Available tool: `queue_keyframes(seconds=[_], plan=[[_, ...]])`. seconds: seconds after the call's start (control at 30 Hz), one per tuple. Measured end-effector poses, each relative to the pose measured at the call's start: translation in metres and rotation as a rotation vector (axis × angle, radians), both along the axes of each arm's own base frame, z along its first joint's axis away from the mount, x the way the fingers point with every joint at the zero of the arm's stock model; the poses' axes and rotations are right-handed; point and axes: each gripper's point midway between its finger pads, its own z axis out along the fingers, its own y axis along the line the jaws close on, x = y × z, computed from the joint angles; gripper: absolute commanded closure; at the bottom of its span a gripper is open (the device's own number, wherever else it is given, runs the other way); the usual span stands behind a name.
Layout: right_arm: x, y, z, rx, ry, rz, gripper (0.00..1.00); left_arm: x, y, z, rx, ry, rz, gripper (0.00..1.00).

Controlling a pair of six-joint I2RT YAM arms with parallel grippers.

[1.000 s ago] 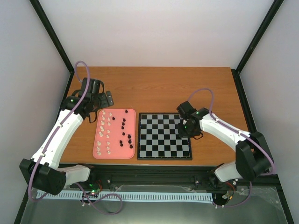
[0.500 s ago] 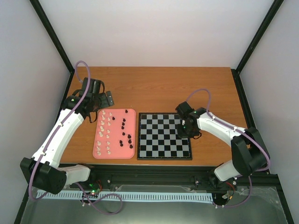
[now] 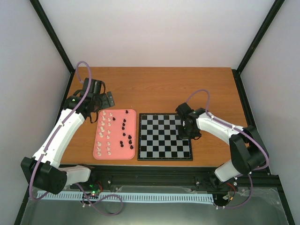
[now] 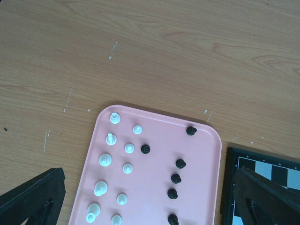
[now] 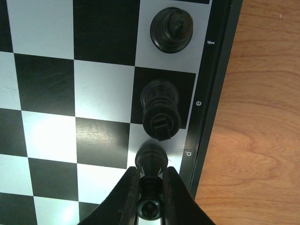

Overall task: Set up the chess pieces on the board
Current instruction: Place the chess piece on the chessboard.

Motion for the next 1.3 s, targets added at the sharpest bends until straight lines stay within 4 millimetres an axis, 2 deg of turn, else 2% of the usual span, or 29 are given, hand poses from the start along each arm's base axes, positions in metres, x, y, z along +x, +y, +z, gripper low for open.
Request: queue_keyframes(seconds=[0.17,0.3,0.5,0.83,0.93,1.17,1.3], plan=[[0.0,-0.001,-0.003,-0.01,0.009,0.001,0.94,0.0,0.0,0.0,0.0,0.001,0.0,0.0],[0.0,-0.002,-0.004,-0.019,0.006,0.0,0.87,0.0,0.0,-0.001,0.0,0.002,0.001,0.0],[0.001,-0.004,-0.003,-0.026,0.004,0.011,0.68,0.001,0.0,-0.001,0.0,0.003,0.001,0.0],[-0.001,0.001,0.001,0.003,0.008,0.047,0.5,0.001,0.0,-0.001,-0.001,0.001,0.001,0.0],[0.002,0.006,0.013,0.03,-0.005,0.064,0.44,0.002,-0.001,0.0,-0.001,-0.002,0.001,0.0],[0.024,0.024,0.068,0.089,-0.108,0.095,0.4,0.004,-0.001,-0.006,0.003,0.014,0.001,0.0],[0.04,0.051,0.102,0.114,-0.165,0.152,0.39,0.005,-0.001,-0.007,0.004,0.018,0.001,0.0]])
